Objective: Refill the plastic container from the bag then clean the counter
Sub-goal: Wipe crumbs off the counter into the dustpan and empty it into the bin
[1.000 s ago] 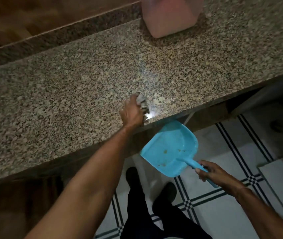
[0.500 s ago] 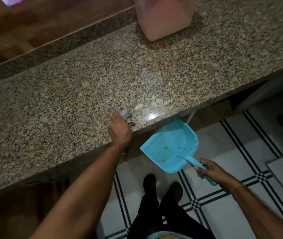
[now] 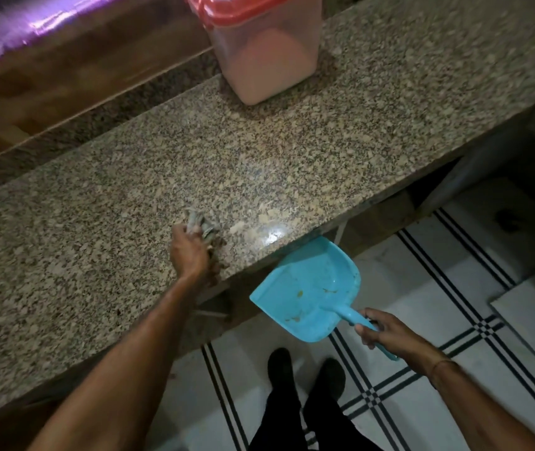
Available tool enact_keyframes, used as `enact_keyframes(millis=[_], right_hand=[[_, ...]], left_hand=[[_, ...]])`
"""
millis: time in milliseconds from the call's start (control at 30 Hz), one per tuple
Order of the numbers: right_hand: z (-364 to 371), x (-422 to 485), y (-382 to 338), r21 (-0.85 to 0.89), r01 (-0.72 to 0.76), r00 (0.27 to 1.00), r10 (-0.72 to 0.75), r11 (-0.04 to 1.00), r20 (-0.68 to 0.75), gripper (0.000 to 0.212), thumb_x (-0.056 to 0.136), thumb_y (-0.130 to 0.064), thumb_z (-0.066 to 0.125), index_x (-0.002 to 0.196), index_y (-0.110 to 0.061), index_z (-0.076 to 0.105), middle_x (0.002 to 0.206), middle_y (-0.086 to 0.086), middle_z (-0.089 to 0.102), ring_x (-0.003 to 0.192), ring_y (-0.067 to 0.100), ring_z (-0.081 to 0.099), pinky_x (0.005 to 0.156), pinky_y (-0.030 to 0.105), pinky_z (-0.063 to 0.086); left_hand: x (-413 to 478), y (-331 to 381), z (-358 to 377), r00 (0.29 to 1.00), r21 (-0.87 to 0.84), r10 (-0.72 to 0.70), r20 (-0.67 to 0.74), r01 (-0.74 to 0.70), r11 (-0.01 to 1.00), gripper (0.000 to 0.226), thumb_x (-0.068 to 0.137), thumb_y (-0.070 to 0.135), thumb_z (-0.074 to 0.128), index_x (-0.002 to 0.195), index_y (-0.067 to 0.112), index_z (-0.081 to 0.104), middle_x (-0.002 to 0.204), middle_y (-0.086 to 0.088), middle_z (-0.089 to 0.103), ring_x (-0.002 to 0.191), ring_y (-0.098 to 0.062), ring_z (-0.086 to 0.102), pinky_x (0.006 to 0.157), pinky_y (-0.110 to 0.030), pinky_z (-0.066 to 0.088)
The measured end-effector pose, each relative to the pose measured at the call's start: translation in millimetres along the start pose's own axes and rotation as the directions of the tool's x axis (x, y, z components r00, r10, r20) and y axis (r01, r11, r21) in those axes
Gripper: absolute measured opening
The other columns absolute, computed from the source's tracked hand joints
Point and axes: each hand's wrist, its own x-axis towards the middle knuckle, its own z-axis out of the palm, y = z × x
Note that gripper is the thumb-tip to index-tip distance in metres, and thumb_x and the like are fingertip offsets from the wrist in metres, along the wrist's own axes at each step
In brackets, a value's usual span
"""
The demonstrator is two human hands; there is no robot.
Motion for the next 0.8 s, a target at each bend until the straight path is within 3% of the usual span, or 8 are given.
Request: enact_keyframes(millis=[100, 200, 267, 367, 500, 567, 700, 800], right_hand=[[2.7, 1.5, 1.3, 0.02, 0.006, 1.0, -0.007, 1.0, 0.002, 0.02, 0.099, -0.03, 0.067, 0.106, -0.011, 0.067, 0.079, -0.007, 0.062, 0.073, 0.006, 0.06, 0.075, 0.026, 0.053], [6.3, -0.1, 3.5, 0.037, 0.004, 1.0, -0.004, 0.999, 0.005, 0.02, 0.099, -0.029, 0.067, 0.107, -0.011, 0.067, 0.079, -0.007, 0.062, 0.073, 0.007, 0.06, 0.074, 0.025, 0.052], [6.9, -1.6, 5.6, 0.058, -0.005, 1.0, 0.005, 0.998, 0.001, 0.019, 0.099, -0.029, 0.067, 0.106, -0.011, 0.067, 0.079, -0.005, 0.061, 0.073, 0.007, 0.059, 0.074, 0.024, 0.052], [7.4, -4.4, 6.2, 0.082, -0.009, 1.0, 0.009, 0.997, 0.01, 0.02, 0.098, -0.029, 0.068, 0.102, -0.009, 0.065, 0.078, -0.003, 0.059, 0.071, 0.008, 0.057, 0.07, 0.021, 0.051], [6.1, -4.6, -1.3, 0.078, -0.006, 1.0, 0.006, 0.997, -0.003, 0.027, 0.098, -0.032, 0.069, 0.107, -0.007, 0.066, 0.078, -0.005, 0.059, 0.072, 0.008, 0.056, 0.071, 0.021, 0.05], [5.2, -4.0, -3.4, 0.088, -0.007, 1.0, 0.008, 0.996, -0.016, 0.027, 0.097, -0.032, 0.069, 0.109, -0.008, 0.067, 0.078, -0.004, 0.06, 0.072, 0.009, 0.057, 0.07, 0.021, 0.051], [8.0, -8.0, 0.3, 0.133, -0.016, 0.998, 0.023, 0.991, -0.052, 0.024, 0.097, -0.032, 0.07, 0.11, -0.011, 0.067, 0.079, -0.003, 0.059, 0.073, 0.01, 0.056, 0.073, 0.024, 0.049], [14.7, -11.3, 3.6, 0.142, -0.035, 0.995, 0.047, 0.989, -0.084, 0.023, 0.098, -0.03, 0.068, 0.11, -0.01, 0.067, 0.079, -0.005, 0.059, 0.072, 0.006, 0.057, 0.071, 0.021, 0.05]], left_hand=[[14.5, -16.3, -14.2, 1.0, 0.173, 0.007, -0.025, -0.002, 0.985, 0.025, 0.106, 0.022, 0.051, 0.132, 0.018, 0.051, 0.105, -0.007, 0.064, 0.082, -0.02, 0.06, 0.066, -0.036, 0.055], [-1.5, -2.4, 7.1, 0.993, 0.219, 0.113, -0.014, -0.107, 0.97, 0.035, 0.104, 0.019, 0.056, 0.138, 0.027, 0.057, 0.117, 0.004, 0.064, 0.093, -0.015, 0.055, 0.075, -0.028, 0.043], [-17.9, 19.4, 29.3, 0.981, 0.142, 0.181, 0.063, -0.188, 0.972, 0.037, 0.106, 0.022, 0.052, 0.142, 0.032, 0.056, 0.118, 0.009, 0.061, 0.086, -0.009, 0.055, 0.068, -0.019, 0.041], [-24.7, 39.7, 58.8, 0.945, 0.014, 0.265, 0.19, -0.272, 0.962, 0.034, 0.108, 0.035, 0.048, 0.141, 0.032, 0.056, 0.124, 0.001, 0.065, 0.092, -0.014, 0.063, 0.072, -0.029, 0.056], [0.1, 53.0, 51.0, 0.977, -0.087, 0.203, 0.062, -0.197, 0.977, 0.025, 0.111, 0.032, 0.041, 0.123, 0.024, 0.061, 0.099, 0.006, 0.063, 0.073, -0.002, 0.056, 0.049, -0.013, 0.046], [26.3, 43.3, 35.1, 0.994, -0.068, 0.105, -0.014, -0.105, 0.992, 0.023, 0.111, 0.031, 0.039, 0.119, 0.026, 0.06, 0.092, 0.012, 0.055, 0.07, -0.003, 0.052, 0.056, -0.015, 0.047], [41.1, 27.5, 31.0, 0.998, 0.014, 0.035, 0.053, -0.035, 0.999, 0.032, 0.11, 0.023, 0.042, 0.135, 0.029, 0.06, 0.118, 0.002, 0.062, 0.085, -0.012, 0.059, 0.07, -0.024, 0.049], [2.6, 52.6, 56.6, 0.937, -0.064, 0.277, 0.211, -0.27, 0.961, 0.026, 0.109, 0.029, 0.044, 0.126, 0.037, 0.062, 0.103, 0.009, 0.063, 0.075, -0.007, 0.062, 0.055, -0.021, 0.051]])
